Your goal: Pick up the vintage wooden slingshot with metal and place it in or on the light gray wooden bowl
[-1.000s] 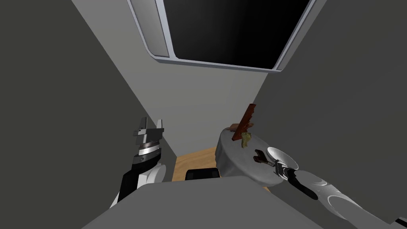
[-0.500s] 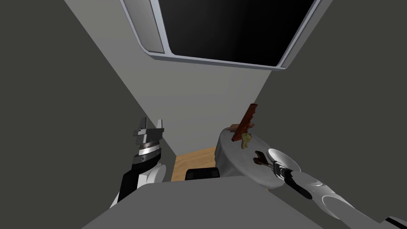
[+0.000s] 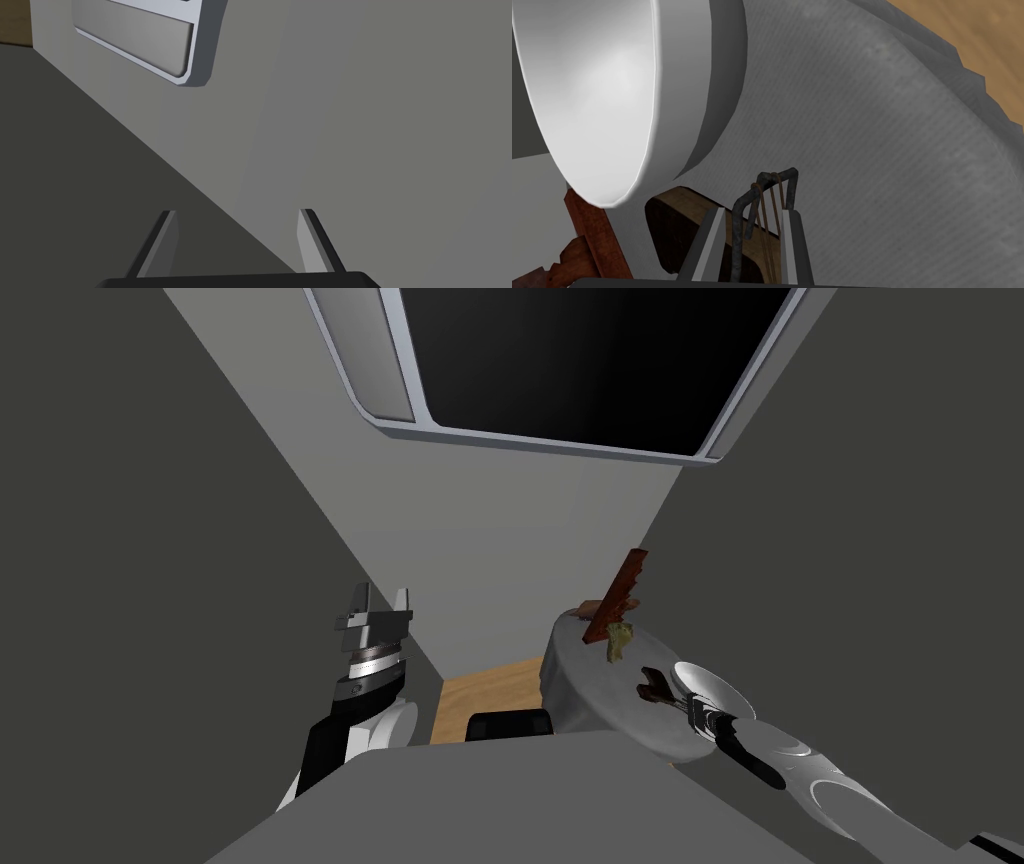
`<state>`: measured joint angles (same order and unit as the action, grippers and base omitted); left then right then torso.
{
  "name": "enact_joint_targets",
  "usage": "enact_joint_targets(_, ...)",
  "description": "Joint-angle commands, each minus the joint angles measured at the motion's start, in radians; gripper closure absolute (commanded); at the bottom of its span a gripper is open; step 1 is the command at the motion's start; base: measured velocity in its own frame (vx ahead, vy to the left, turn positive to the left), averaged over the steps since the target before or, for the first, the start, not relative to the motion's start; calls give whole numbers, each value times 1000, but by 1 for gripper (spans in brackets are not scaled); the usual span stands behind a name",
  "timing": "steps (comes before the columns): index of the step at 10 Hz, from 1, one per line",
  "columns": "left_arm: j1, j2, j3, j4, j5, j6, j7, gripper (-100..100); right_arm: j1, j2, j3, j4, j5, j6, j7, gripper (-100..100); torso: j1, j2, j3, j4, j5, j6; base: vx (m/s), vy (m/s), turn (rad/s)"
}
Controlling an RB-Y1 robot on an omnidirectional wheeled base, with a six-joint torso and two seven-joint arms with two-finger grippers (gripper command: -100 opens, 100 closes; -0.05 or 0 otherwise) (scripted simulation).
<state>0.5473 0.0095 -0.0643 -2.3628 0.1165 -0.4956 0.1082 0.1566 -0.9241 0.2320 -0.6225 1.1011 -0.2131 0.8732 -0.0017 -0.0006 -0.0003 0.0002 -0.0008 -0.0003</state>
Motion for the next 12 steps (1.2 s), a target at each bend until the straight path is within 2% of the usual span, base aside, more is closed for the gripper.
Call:
enact_joint_targets(1, 0, 0, 0, 0, 0, 0, 0, 0, 5, -30, 9, -11, 2, -16, -23, 100, 0, 0, 0, 0, 0, 0, 2, 58, -49)
enact_joint_targets(2, 0, 0, 0, 0, 0, 0, 0, 0, 7, -18, 6, -12, 1, -6, -13, 100, 3, 0, 0, 0, 1, 1, 1, 36, -25)
enact_joint_targets(3, 0, 0, 0, 0, 0, 0, 0, 0, 9, -21, 7, -13, 1, -7, -18, 0, 3, 0, 0, 0, 1, 0, -1, 5, 0)
enact_joint_targets(4, 0, 0, 0, 0, 0, 0, 0, 0, -3, -46, 5, -19, 8, -7, -24, 100, 2, 0, 0, 0, 1, 0, -125, 72, -39)
enact_joint_targets(6, 0, 0, 0, 0, 0, 0, 0, 0, -10, -52, 5, -22, 10, -8, -28, 100, 10, 13, 7, 2, 3, 2, -185, 124, -28)
enact_joint_targets(7, 0, 0, 0, 0, 0, 0, 0, 0, -10, -52, 5, -22, 10, -8, -28, 100, 10, 13, 7, 3, 3, 2, -85, 14, -8)
enact_joint_targets(9, 0, 0, 0, 0, 0, 0, 0, 0, -44, -79, 4, -36, 18, -7, -50, 100, 3, 11, 7, 3, 3, 1, -184, -12, 10)
enact_joint_targets(11, 0, 0, 0, 0, 0, 0, 0, 0, -44, -79, 4, -36, 18, -7, -50, 100, 2, 12, 8, 4, 4, 2, -101, -18, 3)
enact_joint_targets(12, 0, 0, 0, 0, 0, 0, 0, 0, -75, -97, 2, -46, 20, -5, -71, 100, 2, 8, 5, 3, 3, 2, -124, -36, 9)
